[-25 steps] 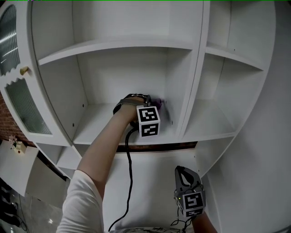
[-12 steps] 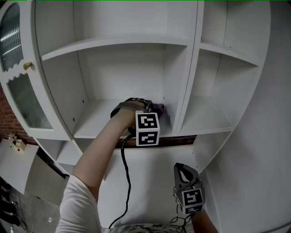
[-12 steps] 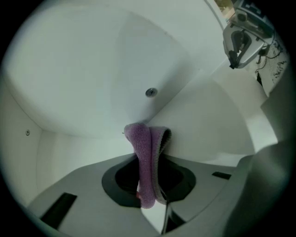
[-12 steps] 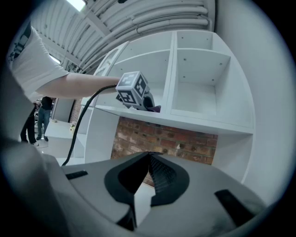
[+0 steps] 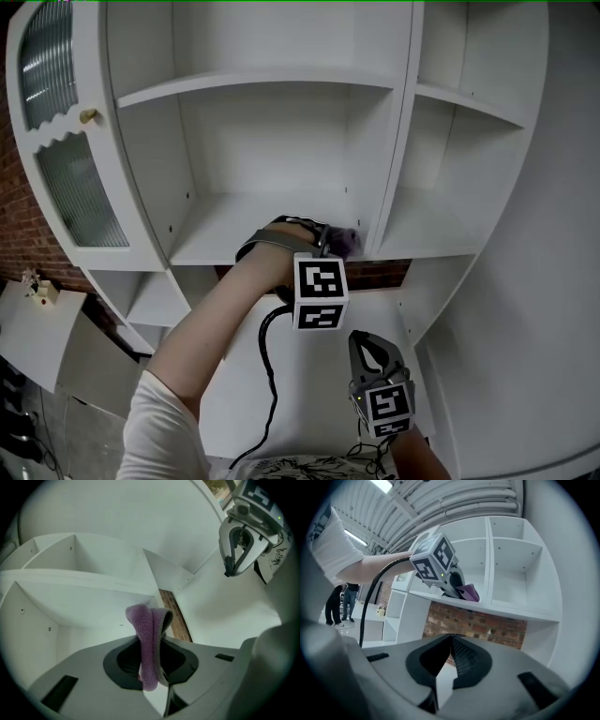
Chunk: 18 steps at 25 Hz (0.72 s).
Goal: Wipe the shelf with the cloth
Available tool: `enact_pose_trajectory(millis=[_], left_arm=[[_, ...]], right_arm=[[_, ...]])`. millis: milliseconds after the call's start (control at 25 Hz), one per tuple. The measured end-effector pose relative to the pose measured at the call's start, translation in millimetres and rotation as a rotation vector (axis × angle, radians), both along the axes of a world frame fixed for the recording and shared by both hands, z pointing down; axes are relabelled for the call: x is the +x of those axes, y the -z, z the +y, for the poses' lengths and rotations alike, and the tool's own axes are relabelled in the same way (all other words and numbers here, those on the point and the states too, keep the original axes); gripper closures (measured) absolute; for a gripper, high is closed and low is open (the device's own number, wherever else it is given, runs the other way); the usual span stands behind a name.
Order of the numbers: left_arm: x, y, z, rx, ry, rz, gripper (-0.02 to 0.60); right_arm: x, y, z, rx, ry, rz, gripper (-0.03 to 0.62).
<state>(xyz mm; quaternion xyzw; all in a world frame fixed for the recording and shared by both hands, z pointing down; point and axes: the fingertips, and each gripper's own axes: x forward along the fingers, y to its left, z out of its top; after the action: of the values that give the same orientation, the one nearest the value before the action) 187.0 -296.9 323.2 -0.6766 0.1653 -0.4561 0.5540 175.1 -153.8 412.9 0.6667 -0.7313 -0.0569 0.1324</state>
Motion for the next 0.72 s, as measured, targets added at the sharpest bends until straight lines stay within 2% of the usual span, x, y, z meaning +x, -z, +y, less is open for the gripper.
enact_pose_trajectory(millis=[200,360,440,600,720], left_arm=[[-14.4,8.5,21.1,0.018,-0.043,0.060,0.494],[-28.8,14.0,28.5,-0.027,-0.074,0.159,0.494],[-33.1,21.0,25.8,-0.068,-0.074,0.246,0.494],[-32.1,43.2,5.4,-0.180,-0.037,0.468,0.494],[-22.9,63.1,-22.5,-0.174,-0.016,0.618,0.494]], right_arm=[[-4.5,2.0,8.7,0.006,-0.042,-0.003,0.589],[-5.0,9.5,10.8,0.028,-0.097,-0.024,0.589],[-11.4,10.7,11.3,0.029,-0.108,-0.023,0.589],[-15.5,9.2,9.8,0.026,-0.118,0.003,0.589],[6.4,18.2,7.1,0.044,-0.144,0.017,0.589]])
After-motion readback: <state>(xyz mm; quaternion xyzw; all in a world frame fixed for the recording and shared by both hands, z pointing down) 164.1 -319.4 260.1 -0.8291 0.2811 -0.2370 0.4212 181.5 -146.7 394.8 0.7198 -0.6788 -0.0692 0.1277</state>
